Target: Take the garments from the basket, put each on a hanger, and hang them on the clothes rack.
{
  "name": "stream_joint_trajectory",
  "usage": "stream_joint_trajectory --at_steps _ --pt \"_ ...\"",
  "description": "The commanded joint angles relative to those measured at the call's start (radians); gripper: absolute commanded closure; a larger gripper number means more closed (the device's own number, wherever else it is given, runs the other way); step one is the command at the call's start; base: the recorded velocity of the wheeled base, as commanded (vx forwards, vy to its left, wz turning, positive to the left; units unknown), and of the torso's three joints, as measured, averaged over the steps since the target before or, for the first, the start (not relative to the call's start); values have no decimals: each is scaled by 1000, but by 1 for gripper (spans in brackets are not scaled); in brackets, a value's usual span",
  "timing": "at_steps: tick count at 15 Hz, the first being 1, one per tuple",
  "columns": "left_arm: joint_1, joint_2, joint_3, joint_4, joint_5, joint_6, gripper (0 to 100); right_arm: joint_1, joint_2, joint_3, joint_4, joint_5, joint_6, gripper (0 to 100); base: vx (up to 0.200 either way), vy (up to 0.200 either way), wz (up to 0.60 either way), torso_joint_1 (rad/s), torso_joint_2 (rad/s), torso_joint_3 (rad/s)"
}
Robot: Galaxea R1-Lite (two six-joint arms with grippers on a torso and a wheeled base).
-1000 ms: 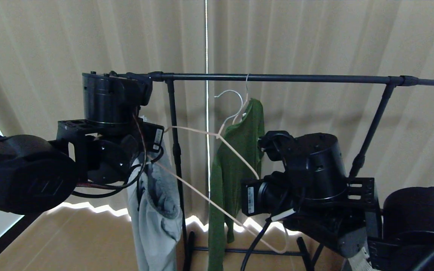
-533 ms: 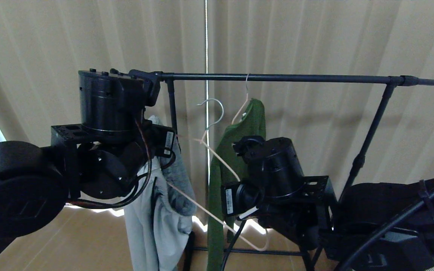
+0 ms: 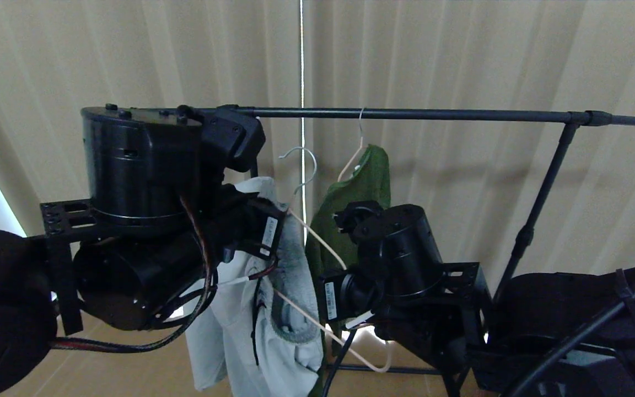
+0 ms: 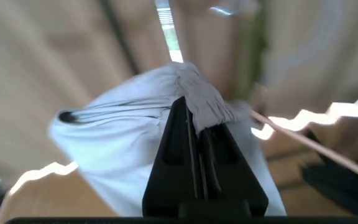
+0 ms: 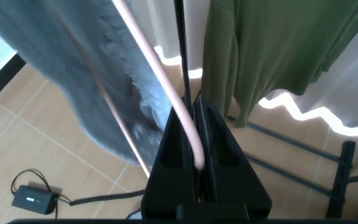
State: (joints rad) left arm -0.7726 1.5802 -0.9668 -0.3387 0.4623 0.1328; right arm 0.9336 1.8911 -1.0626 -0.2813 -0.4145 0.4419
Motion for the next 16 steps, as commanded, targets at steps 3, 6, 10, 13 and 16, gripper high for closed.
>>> stream_joint_trajectory --at_steps 3,6,10,13,16 --pt "2 -100 99 -6 -123 65 100 -13 -127 88 -19 2 -72 100 0 0 0 0 0 0" --pt "2 -146 149 -8 -231 82 100 -15 -159 133 -102 2 -120 100 0 0 0 0 0 0" --pt "-1 -164 161 -8 -254 82 0 -24 -182 154 -156 2 -146 100 0 0 0 0 0 0" --pt "-4 -177 184 -9 -268 84 0 -27 -217 161 -157 6 -146 100 0 0 0 0 0 0" --pt "2 -243 249 -14 -343 102 0 -30 -296 217 -164 11 -146 100 0 0 0 0 0 0"
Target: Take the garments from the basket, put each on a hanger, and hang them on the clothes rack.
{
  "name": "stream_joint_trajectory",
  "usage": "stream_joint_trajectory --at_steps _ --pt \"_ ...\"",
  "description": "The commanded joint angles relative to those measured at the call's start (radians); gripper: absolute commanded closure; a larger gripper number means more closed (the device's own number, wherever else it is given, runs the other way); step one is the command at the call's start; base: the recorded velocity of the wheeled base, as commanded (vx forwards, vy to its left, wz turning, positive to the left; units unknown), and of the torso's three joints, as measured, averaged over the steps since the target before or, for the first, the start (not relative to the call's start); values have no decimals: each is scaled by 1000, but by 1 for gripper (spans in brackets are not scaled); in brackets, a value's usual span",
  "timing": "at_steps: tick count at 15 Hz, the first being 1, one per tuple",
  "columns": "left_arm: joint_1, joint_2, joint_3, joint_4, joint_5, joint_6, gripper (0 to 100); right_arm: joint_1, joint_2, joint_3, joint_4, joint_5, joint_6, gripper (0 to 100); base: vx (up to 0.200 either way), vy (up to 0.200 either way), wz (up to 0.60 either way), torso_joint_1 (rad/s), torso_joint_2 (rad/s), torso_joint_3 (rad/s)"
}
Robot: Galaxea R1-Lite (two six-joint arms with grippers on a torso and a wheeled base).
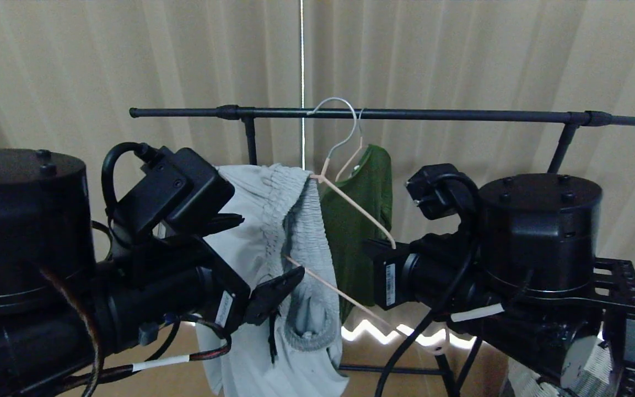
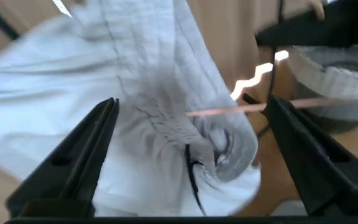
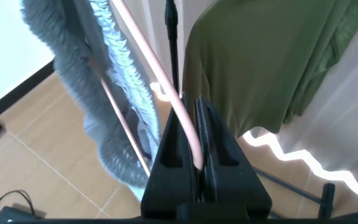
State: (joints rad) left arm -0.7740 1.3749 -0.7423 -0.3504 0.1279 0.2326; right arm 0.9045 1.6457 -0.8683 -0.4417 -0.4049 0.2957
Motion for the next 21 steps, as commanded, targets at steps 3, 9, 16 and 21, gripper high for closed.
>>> stream_joint_trajectory --at_steps 3,9,16,21 --pt "44 -111 66 -45 -14 60 0 -82 -142 114 -11 12 -67 100 0 0 0 0 0 0" --pt "245 -120 -6 -79 -290 318 0 -303 -299 244 -35 370 -260 100 0 0 0 0 0 0" --pt "182 -4 -98 -73 -358 433 0 -302 -256 230 -40 388 -326 100 0 0 0 0 0 0" --pt "191 70 -114 -76 -352 467 0 -297 -253 238 -104 452 -366 100 0 0 0 0 0 0"
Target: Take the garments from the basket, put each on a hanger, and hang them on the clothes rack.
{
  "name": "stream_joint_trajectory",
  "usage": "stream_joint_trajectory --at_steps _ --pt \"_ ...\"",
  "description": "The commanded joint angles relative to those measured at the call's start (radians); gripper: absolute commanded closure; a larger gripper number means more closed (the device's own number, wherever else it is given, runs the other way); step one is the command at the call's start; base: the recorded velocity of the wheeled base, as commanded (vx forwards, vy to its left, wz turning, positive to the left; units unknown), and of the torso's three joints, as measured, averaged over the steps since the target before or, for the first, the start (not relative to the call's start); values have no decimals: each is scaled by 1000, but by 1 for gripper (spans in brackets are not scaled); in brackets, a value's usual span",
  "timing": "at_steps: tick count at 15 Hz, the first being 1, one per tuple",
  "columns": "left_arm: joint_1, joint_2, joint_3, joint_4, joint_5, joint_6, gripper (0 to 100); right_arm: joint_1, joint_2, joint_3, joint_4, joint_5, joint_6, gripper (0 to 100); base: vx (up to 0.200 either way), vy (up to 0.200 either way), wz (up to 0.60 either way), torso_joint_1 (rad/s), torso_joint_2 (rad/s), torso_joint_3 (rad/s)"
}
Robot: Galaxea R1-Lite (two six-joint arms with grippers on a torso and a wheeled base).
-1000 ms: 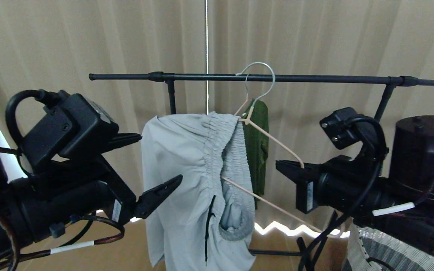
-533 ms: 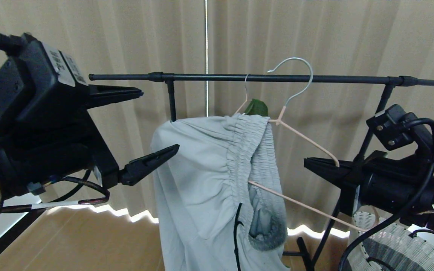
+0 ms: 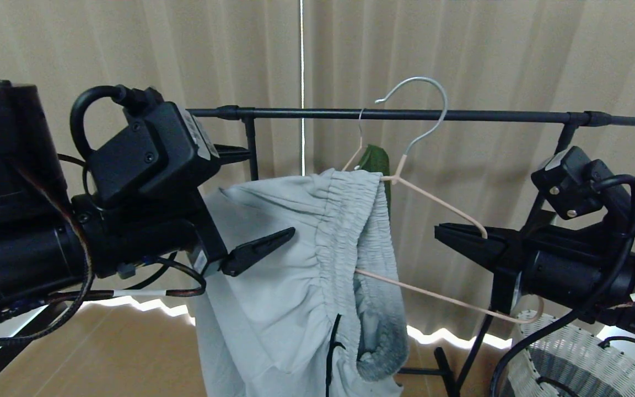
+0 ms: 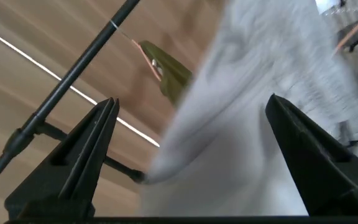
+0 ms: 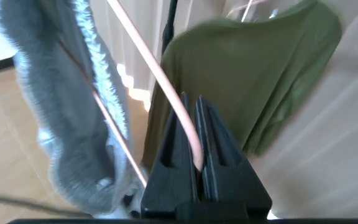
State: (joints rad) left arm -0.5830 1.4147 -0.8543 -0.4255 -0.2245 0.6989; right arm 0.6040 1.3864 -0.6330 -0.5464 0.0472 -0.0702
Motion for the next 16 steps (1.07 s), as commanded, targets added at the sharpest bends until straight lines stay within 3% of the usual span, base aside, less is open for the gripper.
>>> stream_joint_trajectory --at_steps 1,4,10,11,16 --pt "-1 33 -5 -1 1 11 0 3 6 3 0 0 -2 100 0 0 0 0 0 0" --pt "-1 58 -37 -2 2 63 0 16 6 12 0 6 -23 100 0 0 0 0 0 0" --pt "-12 66 -29 -1 1 67 0 26 -6 21 -1 126 -62 100 0 0 0 0 0 0" --pt "-12 66 -28 -1 -1 68 100 26 -7 24 -10 143 -66 100 0 0 0 0 0 0" --pt "-12 56 6 -2 -3 68 100 26 -6 30 -35 148 -66 100 0 0 0 0 0 0"
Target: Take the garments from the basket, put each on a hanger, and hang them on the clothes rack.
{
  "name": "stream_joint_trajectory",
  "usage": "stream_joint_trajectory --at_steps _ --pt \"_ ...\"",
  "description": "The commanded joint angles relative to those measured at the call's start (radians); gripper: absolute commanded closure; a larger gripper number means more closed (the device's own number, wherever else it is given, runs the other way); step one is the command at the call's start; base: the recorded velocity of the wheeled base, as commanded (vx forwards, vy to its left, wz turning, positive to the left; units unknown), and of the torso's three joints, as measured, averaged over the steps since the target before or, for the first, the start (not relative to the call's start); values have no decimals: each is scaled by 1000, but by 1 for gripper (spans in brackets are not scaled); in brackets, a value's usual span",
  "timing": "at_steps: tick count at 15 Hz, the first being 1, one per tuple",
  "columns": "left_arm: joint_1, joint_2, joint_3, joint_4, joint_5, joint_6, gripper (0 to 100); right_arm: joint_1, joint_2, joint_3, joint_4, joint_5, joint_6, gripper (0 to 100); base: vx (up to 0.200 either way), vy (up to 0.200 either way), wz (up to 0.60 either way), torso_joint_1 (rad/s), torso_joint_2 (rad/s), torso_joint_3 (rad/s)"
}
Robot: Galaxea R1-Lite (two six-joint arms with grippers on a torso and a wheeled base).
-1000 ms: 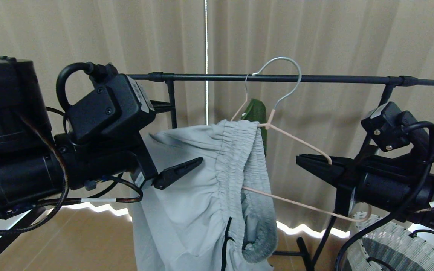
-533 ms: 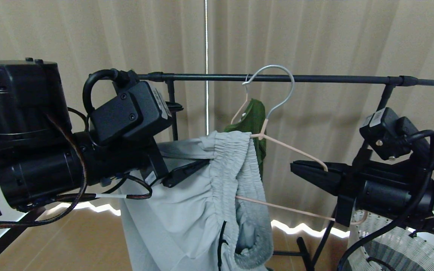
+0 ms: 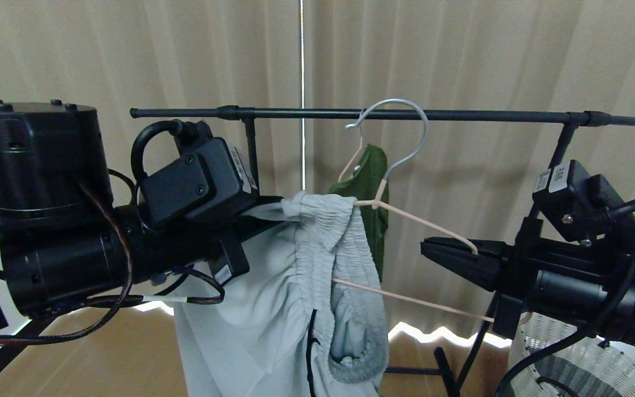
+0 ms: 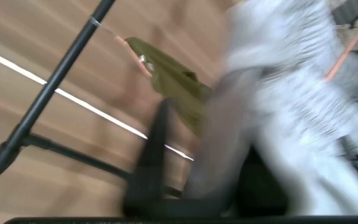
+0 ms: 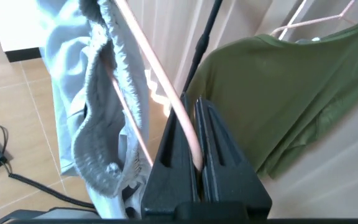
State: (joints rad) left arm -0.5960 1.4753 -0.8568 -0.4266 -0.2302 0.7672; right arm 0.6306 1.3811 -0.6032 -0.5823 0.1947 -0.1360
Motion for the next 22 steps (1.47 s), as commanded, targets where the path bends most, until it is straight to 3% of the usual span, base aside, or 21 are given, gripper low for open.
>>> stream_joint_trajectory --at_steps 1,4,7,8,11,14,17,21,22 --pt "1 -6 18 -3 3 0 100 0 0 0 1 0 -1 100 0 0 0 0 0 0" --pt "1 -9 45 -17 3 0 100 -2 1 0 1 0 -1 100 0 0 0 0 0 0" --pt "7 -21 94 -96 9 -11 100 -6 -2 5 -1 -6 1 100 0 0 0 0 0 0" --pt "7 -21 94 -96 9 -11 100 -6 0 3 -1 -6 -1 0 0 0 0 0 0 0" --pt "8 -21 102 -95 46 -32 100 -19 -4 0 -2 -8 -1 0 0 0 0 0 0 0" --pt "8 -23 110 -95 276 -148 100 -88 -43 -1 -1 -15 -2 0 0 0 0 0 0 0" --pt "16 -23 119 -93 394 -266 100 -104 -79 25 2 -21 -2 0 0 0 0 0 0 0" --pt "12 -35 71 -104 413 -465 100 -92 -94 108 1 -17 -2 0 0 0 0 0 0 0" --pt "12 -40 64 -104 413 -483 100 -78 -93 120 1 -17 -2 0 0 0 0 0 0 0"
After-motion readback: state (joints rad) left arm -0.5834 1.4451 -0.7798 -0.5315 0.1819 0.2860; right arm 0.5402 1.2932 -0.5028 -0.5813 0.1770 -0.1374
